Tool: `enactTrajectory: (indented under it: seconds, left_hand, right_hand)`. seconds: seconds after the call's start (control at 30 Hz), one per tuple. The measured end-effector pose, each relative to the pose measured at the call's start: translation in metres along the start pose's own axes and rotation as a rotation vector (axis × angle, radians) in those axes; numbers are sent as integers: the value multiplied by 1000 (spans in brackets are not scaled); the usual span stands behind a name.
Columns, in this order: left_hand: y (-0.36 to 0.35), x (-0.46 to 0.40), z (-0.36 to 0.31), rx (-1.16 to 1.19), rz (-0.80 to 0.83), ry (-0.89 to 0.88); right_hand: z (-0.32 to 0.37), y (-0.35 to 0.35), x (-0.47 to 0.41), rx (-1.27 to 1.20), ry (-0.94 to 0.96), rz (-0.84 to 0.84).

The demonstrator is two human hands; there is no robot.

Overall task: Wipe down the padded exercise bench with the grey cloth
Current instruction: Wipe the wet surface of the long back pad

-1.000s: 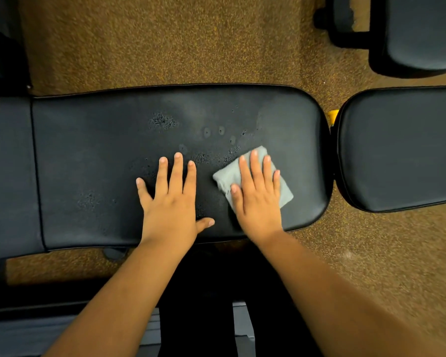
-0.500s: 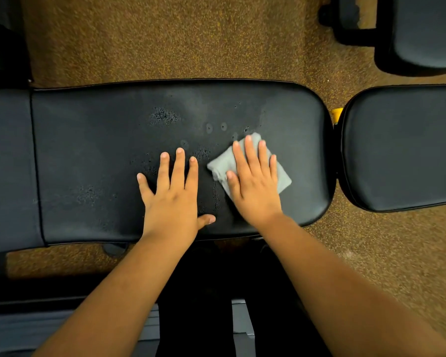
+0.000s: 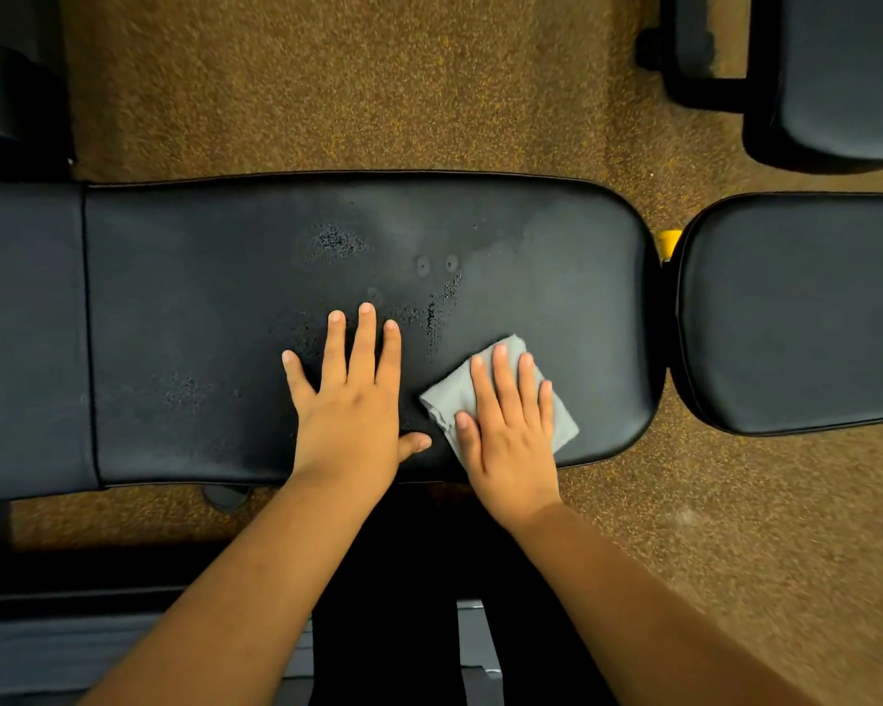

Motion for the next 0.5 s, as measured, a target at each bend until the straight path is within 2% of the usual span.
enactTrajectory:
  seconds: [0.5]
  left_hand:
    - [-1, 1, 0, -3, 2, -3]
  right_hand:
    - [-9, 63, -138, 23, -26, -67]
Point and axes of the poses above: each hand's wrist, its own x-axis away from the middle knuckle, its own y-axis out of the back of the hand, z = x × y, the point moved 4 cm from there along -x, towards the middle knuckle, and after that the axes turned 8 degrees about z, right-handed, at the moved point
